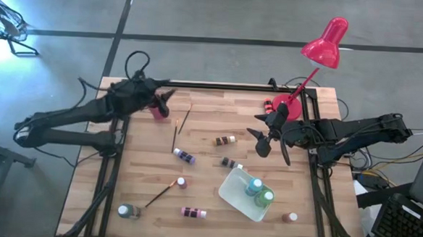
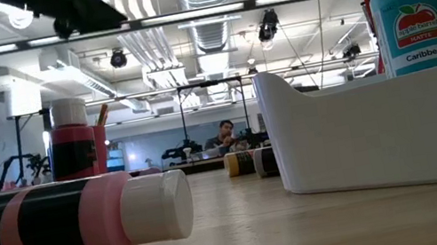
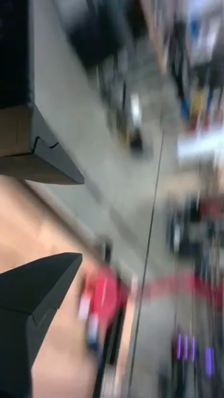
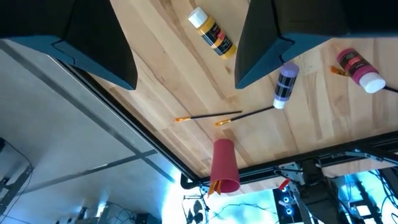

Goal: Pick & Place Paint Supplies
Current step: Put the orange paint bottle into the white bin

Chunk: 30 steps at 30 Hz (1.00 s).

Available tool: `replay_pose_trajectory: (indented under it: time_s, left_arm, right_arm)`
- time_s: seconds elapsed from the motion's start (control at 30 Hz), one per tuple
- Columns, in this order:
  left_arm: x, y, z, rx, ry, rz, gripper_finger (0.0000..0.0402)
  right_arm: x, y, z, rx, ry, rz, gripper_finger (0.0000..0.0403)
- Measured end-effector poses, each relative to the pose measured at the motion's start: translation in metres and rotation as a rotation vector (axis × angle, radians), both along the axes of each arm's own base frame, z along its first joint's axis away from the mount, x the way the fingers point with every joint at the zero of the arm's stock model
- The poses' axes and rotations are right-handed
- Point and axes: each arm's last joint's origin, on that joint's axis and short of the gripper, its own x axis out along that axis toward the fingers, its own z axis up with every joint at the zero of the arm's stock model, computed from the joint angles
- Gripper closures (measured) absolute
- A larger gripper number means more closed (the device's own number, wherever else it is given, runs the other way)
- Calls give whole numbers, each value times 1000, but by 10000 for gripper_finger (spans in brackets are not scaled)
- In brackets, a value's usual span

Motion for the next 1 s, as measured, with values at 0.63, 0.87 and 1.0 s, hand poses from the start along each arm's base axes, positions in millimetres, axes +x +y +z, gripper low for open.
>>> replay_pose_trajectory:
  time_s: [0.63, 0.87, 1.0]
  left_arm:
    - [35, -18, 10, -152, 295, -237, 219]
    - [68, -15, -6, -178, 424, -313, 220]
    - [100, -9, -19, -204, 503, -340, 221]
  right_arm:
    - [2, 0, 3, -48, -10, 24, 174]
    - [3, 1, 5, -6, -42, 34, 182]
    - [3, 4, 3, 45, -26, 135, 175]
